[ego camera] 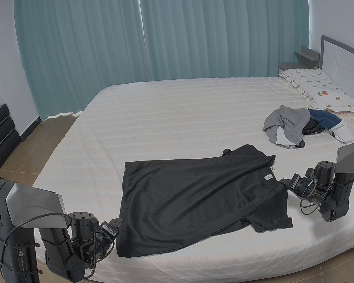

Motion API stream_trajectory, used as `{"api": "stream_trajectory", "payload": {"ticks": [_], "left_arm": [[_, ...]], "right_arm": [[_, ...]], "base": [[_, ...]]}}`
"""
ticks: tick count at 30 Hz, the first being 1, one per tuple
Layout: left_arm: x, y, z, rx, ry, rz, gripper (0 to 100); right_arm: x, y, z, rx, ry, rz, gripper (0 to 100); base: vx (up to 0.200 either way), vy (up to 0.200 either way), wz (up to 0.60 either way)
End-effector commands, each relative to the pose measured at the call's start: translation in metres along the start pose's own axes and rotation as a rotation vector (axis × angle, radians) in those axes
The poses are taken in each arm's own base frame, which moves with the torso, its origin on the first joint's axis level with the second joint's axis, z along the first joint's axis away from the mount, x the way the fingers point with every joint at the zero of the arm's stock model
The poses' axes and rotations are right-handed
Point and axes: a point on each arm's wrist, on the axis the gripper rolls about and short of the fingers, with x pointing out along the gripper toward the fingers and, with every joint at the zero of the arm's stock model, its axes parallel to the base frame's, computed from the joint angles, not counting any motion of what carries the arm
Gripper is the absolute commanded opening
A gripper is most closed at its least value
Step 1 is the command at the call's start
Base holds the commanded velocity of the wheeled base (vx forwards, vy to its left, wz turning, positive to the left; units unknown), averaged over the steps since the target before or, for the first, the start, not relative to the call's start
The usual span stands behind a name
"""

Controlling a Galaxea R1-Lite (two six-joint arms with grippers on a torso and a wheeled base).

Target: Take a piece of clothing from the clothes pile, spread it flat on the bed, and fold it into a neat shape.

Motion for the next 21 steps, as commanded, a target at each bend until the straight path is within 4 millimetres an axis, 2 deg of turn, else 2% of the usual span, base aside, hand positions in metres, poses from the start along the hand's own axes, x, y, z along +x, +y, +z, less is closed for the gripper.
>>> {"api": "stream_trajectory", "payload": {"ticks": [1, 7, 8, 12, 15, 17, 21], "left_arm": [[0.001, 0.000, 0.000, 0.000, -0.001, 0.002, 100], [0.001, 0.000, 0.000, 0.001, -0.001, 0.002, 100], [0.001, 0.000, 0.000, 0.000, -0.001, 0.002, 100], [0.000, 0.001, 0.000, 0.001, 0.000, 0.003, 100], [0.000, 0.001, 0.000, 0.000, 0.000, 0.003, 100], [0.000, 0.001, 0.000, 0.000, 0.000, 0.003, 100], [0.000, 0.001, -0.001, 0.000, 0.002, 0.004, 100]], "right_arm": [[0.011, -0.009, -0.014, 0.001, 0.000, -0.017, 0], [0.015, -0.012, -0.016, -0.001, -0.016, -0.024, 0], [0.014, -0.012, -0.016, 0.000, -0.016, -0.026, 100], [0.007, -0.014, -0.011, 0.008, -0.020, -0.037, 100], [-0.003, -0.015, 0.001, 0.016, -0.032, -0.041, 100], [-0.013, -0.014, 0.007, 0.024, -0.015, -0.024, 100], [-0.036, -0.010, 0.008, 0.048, 0.057, 0.009, 100]], "base": [[0.000, 0.000, 0.00], [0.000, 0.000, 0.00], [0.000, 0.000, 0.00], [0.000, 0.000, 0.00], [0.000, 0.000, 0.00], [0.000, 0.000, 0.00], [0.000, 0.000, 0.00]]}}
